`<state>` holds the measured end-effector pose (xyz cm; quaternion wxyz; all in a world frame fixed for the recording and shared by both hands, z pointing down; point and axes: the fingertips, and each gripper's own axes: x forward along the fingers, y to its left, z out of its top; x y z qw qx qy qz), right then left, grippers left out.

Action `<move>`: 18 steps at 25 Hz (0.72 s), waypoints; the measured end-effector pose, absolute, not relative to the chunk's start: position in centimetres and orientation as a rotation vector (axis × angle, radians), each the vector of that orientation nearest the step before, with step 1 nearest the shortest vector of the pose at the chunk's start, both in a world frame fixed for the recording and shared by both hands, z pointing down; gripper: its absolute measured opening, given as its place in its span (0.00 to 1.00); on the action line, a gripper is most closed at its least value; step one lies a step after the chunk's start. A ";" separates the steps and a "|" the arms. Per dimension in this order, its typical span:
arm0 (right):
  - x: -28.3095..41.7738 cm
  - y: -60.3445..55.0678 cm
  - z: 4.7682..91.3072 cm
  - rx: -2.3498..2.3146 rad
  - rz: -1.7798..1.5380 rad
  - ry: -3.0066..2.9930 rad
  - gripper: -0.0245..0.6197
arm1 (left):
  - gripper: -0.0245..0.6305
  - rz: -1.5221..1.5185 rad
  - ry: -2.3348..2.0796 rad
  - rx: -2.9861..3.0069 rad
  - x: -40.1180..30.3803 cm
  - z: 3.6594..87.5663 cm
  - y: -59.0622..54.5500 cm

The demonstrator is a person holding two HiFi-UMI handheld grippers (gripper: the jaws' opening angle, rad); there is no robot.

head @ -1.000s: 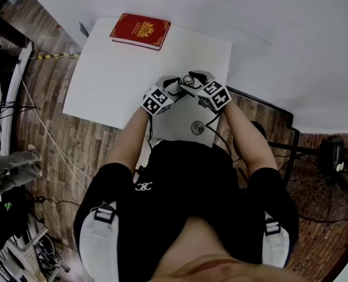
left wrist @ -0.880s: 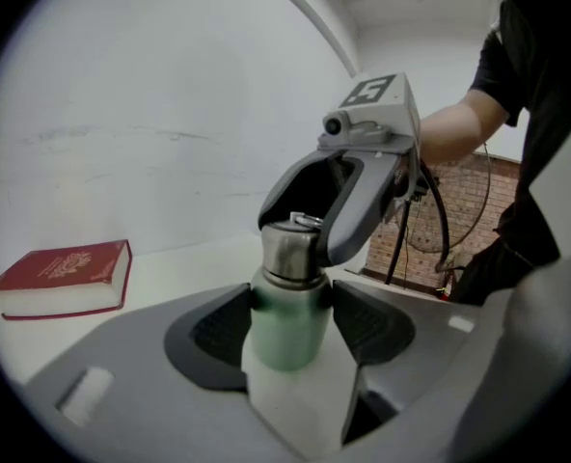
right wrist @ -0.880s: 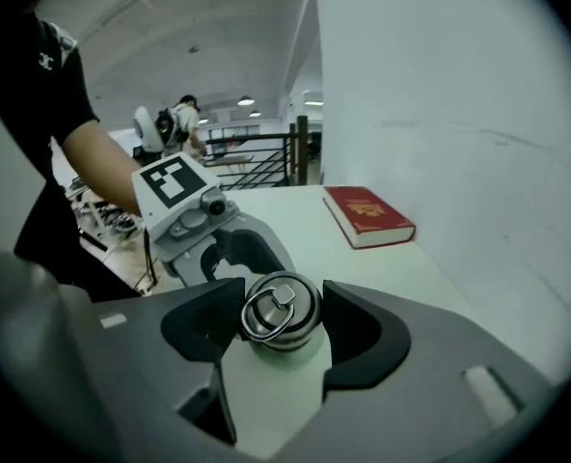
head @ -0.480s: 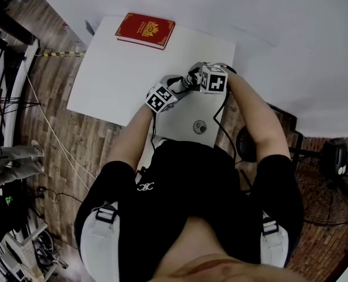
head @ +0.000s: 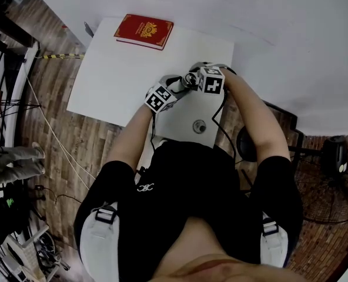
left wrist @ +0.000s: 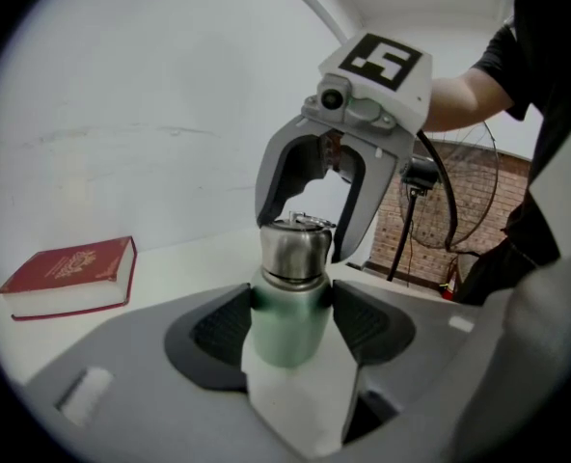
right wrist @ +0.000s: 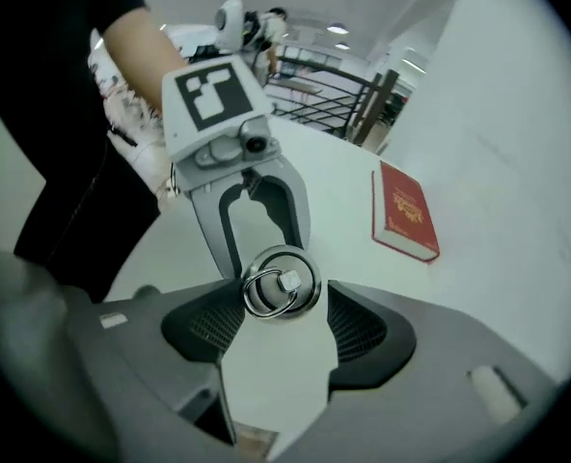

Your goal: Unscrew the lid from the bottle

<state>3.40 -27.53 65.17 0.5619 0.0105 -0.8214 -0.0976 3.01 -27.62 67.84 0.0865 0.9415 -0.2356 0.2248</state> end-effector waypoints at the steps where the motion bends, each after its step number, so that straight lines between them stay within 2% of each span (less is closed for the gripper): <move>1: 3.3 -27.6 64.3 0.071 -0.141 -1.991 0.43 | 0.52 0.667 -0.701 2.807 3.0 67.8 -27.6; 4: 2.9 -28.2 61.5 0.237 0.101 -2.141 0.48 | 0.52 0.659 -0.711 2.813 2.8 68.0 -27.8; 12: 4.2 -30.3 60.8 1.026 0.869 -2.261 0.48 | 0.52 0.631 -0.699 2.811 3.0 67.7 -27.6; 18: 4.3 -31.0 61.9 1.369 0.832 -2.159 0.48 | 0.52 0.622 -0.694 2.813 3.0 67.6 -27.5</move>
